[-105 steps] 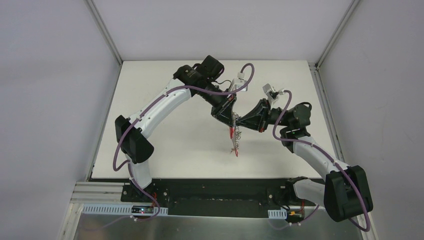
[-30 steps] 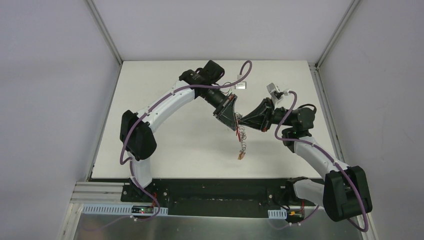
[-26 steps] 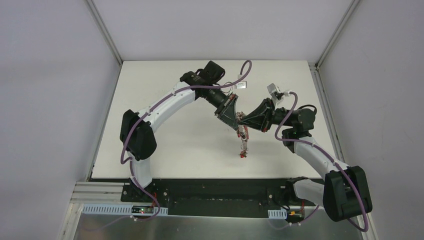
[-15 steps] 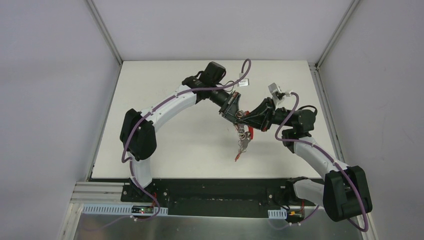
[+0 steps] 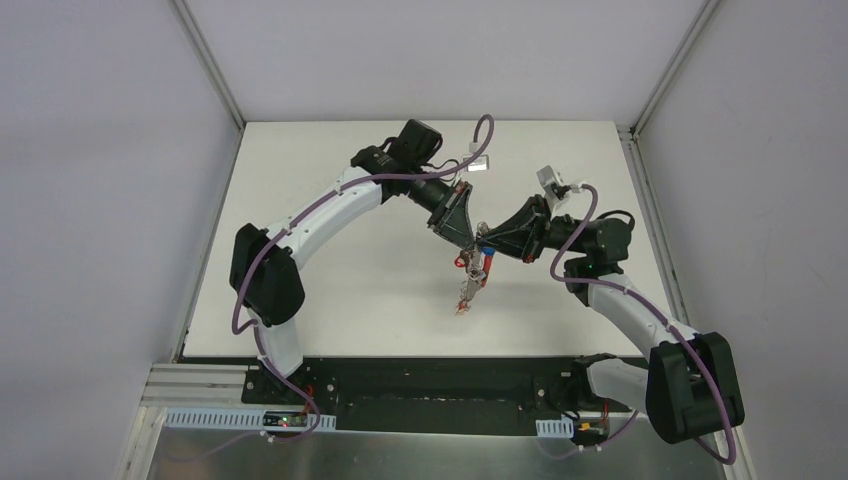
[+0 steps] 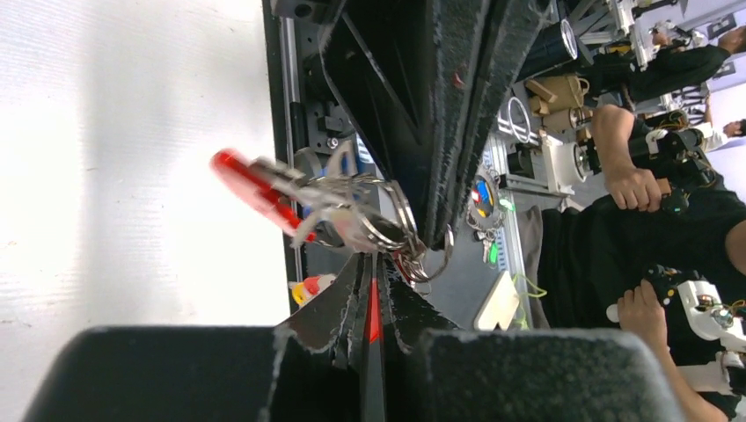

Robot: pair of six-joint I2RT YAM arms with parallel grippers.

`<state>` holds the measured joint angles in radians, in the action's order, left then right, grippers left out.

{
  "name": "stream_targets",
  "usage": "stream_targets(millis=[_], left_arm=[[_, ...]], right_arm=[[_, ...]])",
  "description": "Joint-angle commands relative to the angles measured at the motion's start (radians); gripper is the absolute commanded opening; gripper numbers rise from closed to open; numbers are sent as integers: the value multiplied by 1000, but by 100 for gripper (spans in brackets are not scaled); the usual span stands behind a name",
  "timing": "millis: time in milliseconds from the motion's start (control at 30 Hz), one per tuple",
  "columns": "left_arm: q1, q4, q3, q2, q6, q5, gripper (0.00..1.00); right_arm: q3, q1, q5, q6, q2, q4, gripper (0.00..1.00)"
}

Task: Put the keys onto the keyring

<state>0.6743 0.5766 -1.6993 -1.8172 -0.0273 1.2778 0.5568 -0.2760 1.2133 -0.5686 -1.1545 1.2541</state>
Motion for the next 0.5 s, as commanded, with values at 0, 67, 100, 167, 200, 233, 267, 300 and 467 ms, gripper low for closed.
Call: stream_targets(millis=[0,67,100,167,200,233,267,300,467], left_arm=[[2,233,-83,56,240,-16,9],[2,281,-97,60,292,-26,13],[2,289,-98,63,302,-32,15],[2,290,-97,68,315,-38,17],[2,291,-97,68,317,-40,18],[2,292,-98,68,318,-39,19],[2,292,-101,67,319,-41,19],[2,294,-102,66,320,-42,19],[2,296,-113,61,322,-60,19]], right_arm=[[15,10,-8,19,23,32,0],[16,9,-4,17,21,31,0],[17,10,-2,17,20,31,0],[20,9,2,14,19,31,0],[20,10,3,13,21,30,0],[20,10,4,12,21,30,0],[20,9,6,12,21,31,0],[20,10,7,12,21,30,0],[21,10,9,8,18,30,0]])
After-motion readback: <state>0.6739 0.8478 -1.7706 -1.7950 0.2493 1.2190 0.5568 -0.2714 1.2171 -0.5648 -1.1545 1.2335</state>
